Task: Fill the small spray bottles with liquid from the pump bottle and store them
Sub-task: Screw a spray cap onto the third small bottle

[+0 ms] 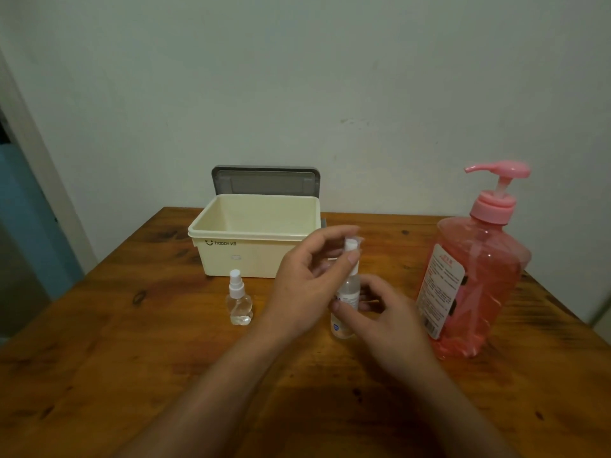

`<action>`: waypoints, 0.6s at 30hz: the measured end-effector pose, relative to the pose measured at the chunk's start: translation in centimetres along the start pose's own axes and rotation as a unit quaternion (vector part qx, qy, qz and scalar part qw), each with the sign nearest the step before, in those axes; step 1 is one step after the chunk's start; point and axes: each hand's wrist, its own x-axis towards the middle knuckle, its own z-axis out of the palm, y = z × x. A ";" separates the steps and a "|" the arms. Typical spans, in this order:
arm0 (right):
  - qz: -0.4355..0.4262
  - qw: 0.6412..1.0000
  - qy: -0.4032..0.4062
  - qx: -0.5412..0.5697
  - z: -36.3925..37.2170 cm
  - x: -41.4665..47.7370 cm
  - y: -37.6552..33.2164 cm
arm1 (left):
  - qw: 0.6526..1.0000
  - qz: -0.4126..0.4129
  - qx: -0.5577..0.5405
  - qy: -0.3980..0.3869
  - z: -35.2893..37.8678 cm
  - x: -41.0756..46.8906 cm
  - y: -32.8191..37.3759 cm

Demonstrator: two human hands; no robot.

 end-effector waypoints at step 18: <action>-0.012 1.000 -0.017 0.017 0.1 -0.1 -0.1 | 0.997 -0.076 0.005 -0.027 -0.7 -0.5 -1.4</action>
